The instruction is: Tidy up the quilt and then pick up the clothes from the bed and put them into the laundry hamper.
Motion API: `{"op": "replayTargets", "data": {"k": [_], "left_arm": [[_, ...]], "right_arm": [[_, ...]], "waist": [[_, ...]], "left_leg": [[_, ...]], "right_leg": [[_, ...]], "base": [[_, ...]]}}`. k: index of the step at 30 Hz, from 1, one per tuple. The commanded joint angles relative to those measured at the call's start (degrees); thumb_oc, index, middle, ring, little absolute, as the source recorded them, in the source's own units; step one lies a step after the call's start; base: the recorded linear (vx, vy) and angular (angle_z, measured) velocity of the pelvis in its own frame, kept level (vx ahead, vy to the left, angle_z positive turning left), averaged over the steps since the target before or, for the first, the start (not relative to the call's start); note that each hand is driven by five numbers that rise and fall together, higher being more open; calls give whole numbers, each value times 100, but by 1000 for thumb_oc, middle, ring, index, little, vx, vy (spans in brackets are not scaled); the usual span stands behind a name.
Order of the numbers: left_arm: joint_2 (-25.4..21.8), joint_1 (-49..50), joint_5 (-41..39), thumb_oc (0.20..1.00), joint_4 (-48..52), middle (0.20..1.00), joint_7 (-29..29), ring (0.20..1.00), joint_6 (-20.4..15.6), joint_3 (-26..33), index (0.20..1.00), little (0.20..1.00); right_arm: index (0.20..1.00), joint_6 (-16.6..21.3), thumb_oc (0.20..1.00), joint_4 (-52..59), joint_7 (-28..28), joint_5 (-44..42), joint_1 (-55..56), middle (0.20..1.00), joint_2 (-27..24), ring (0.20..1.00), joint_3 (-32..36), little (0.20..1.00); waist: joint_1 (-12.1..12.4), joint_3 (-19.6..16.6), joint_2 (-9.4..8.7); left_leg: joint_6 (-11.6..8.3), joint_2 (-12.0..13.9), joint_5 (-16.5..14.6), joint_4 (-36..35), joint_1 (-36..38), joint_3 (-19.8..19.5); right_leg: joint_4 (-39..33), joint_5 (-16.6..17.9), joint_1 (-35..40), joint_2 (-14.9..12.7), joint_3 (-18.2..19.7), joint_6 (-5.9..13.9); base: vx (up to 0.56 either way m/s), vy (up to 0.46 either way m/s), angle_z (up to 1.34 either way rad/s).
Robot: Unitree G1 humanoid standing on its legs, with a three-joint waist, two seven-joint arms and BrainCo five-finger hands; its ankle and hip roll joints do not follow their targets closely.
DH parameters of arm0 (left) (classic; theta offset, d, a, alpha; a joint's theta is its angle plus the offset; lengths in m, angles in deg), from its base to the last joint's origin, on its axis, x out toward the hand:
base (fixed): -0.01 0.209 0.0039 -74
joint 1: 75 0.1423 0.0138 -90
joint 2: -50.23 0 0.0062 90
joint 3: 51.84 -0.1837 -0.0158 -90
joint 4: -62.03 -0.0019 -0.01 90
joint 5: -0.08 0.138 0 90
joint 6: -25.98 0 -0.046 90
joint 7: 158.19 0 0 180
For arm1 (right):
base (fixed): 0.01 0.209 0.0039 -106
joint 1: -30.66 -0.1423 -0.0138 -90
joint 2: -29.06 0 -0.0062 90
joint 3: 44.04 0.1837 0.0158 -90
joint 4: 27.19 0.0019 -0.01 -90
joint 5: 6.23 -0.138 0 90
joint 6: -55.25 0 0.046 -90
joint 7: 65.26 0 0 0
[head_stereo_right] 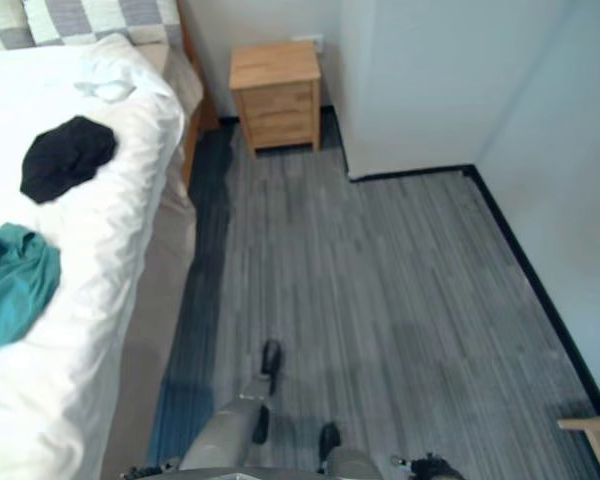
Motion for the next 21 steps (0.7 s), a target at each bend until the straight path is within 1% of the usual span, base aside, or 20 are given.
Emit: {"op": "replayTargets", "data": {"k": [1,2,3,4,5,6,7,8,9,10,11,12,13,14,16,17,18,19,20,21], "left_arm": [[-139,341,402,1000,56,1000,20,1000,1,-14,1000,1000],[-156,342,450,1000,45,1000,40,1000,-45,-8,1000,1000],[-202,290,583,1000,19,1000,111,1000,-94,-17,1000,1000],[-236,245,584,1000,13,1000,122,1000,-144,-17,1000,1000],[-247,224,555,1000,7,1000,121,1000,-167,-21,1000,1000],[-325,145,417,1000,88,1000,149,1000,-152,-55,1000,1000],[-372,87,385,1000,137,1000,182,1000,-115,-81,1000,1000],[-396,57,382,1000,162,1000,199,1000,-101,-98,1000,1000],[-441,-35,392,1000,248,1000,197,1000,-56,-146,1000,1000],[-443,-40,385,1000,255,1000,193,1000,-54,-149,1000,1000],[-440,-69,403,1000,294,1000,148,1000,-17,-147,1000,1000],[-417,-100,410,1000,284,1000,102,1000,-5,-146,1000,1000],[-411,-120,423,1000,270,1000,79,1000,7,-148,1000,1000],[-397,-163,462,1000,227,1000,43,1000,30,-166,1000,1000],[-364,-202,542,1000,181,1000,-64,1000,113,-218,1000,1000],[-345,-200,598,1000,176,1000,-181,1000,190,-282,1000,1000],[-306,-157,627,1000,182,1000,-301,1000,235,-304,1000,1000],[-285,-130,607,1000,180,1000,-342,1000,235,-287,1000,1000],[-265,-90,602,1000,198,1000,-317,1000,227,-255,1000,1000],[-245,-62,624,1000,215,1000,-296,1000,218,-273,1000,1000]], "right_arm": [[1000,-51,1000,390,-75,-16,375,1000,41,1000,22,1000],[1000,-30,1000,415,-90,10,414,1000,73,1000,42,1000],[1000,-37,1000,477,-173,-57,489,1000,127,1000,40,1000],[1000,-36,1000,490,-204,-114,503,1000,157,1000,-1,1000],[1000,-23,1000,490,-213,-128,506,1000,168,1000,-30,1000],[1000,29,1000,496,-255,-202,494,1000,213,1000,-141,1000],[1000,49,1000,487,-263,-291,468,1000,215,1000,-174,1000],[1000,51,1000,484,-249,-337,454,1000,213,1000,-188,1000],[1000,62,1000,457,-215,-490,403,1000,209,1000,-227,1000],[1000,64,1000,456,-214,-487,399,1000,208,1000,-231,1000],[1000,59,1000,454,-178,-370,393,1000,205,1000,-250,1000],[1000,41,1000,438,-165,-384,397,1000,230,1000,-256,1000],[1000,41,1000,420,-175,-415,404,1000,250,1000,-247,1000],[1000,45,1000,387,-184,-446,427,1000,274,1000,-200,1000],[1000,25,1000,367,-207,-479,473,1000,299,1000,-137,1000],[1000,-52,1000,400,-202,-516,511,1000,296,1000,-114,1000],[1000,-188,1000,430,-194,-466,533,1000,292,1000,-106,1000],[1000,-258,1000,428,-191,-388,532,1000,299,1000,-104,1000],[1000,-269,1000,417,-215,-298,531,1000,301,1000,-97,1000],[1000,-221,1000,376,-249,-305,535,1000,298,1000,-110,1000]], "waist": [[216,-174,-248],[211,-197,-278],[125,-219,-230],[36,-196,-194],[7,-198,-151],[-139,-110,-86],[-220,-75,-29],[-259,-58,-4],[-475,81,-74],[-495,84,-77],[-662,166,-221],[-805,206,-288],[-878,193,-325],[-986,189,-324],[-1105,189,-295],[-1179,159,-318],[-1238,93,-327],[-1265,47,-317],[-1300,-24,-252],[-1329,-53,-213]], "left_leg": [[383,-161,50,669,-204,156],[462,-217,-3,711,-155,214],[673,-318,-197,748,133,341],[769,-377,-318,699,414,355],[792,-365,-363,674,509,335],[825,-341,-509,637,878,386],[820,-284,-584,609,1059,400],[818,-261,-619,594,1135,399],[836,-341,-914,548,1622,337],[838,-344,-933,544,1646,327],[849,-446,-1259,524,2022,267],[845,-466,-1482,509,2284,206],[857,-489,-1534,502,2352,169],[869,-466,-1637,496,2523,81],[873,-411,-1874,599,2756,-51],[866,-385,-2107,745,2893,-71],[786,-316,-2334,1011,3011,-8],[727,-255,-2358,1124,3104,53],[625,-97,-2242,1242,3296,185],[561,11,-2128,1392,3379,209]], "right_leg": [[1621,558,834,-1151,-184,1211],[1970,781,746,-1246,-223,1233],[3156,1508,324,-1476,-303,1231],[3580,1774,-107,-1598,-267,1213],[3629,1810,-293,-1590,-251,1183],[3383,1549,-821,-1558,-378,1040],[3092,1380,-1114,-1417,-477,957],[2952,1288,-1237,-1350,-523,919],[2009,1190,-1589,-1021,-634,913],[1901,1222,-1612,-993,-645,915],[763,1458,-1859,-825,-657,1038],[-145,1659,-2008,-657,-586,1179],[-397,1734,-2109,-617,-522,1234],[-701,1790,-2277,-512,-403,1288],[-744,1827,-2461,-411,-211,1298],[-626,1844,-2451,-427,-98,1245],[-479,1795,-2361,-422,-16,1181],[-373,1783,-2354,-429,-15,1155],[-162,1750,-2405,-439,-91,1105],[36,1723,-2425,-438,-62,1059]], "base": [[518,182,-2],[560,291,-5],[656,344,11],[644,327,32],[670,162,40],[582,27,12],[559,-22,-8],[585,-149,20],[470,-135,39],[783,-259,39],[776,-256,33],[903,-292,47],[737,-220,56],[696,-207,34],[695,-224,29],[724,-285,49],[760,-319,57],[661,-277,66],[480,-181,57],[443,-147,55]]}}
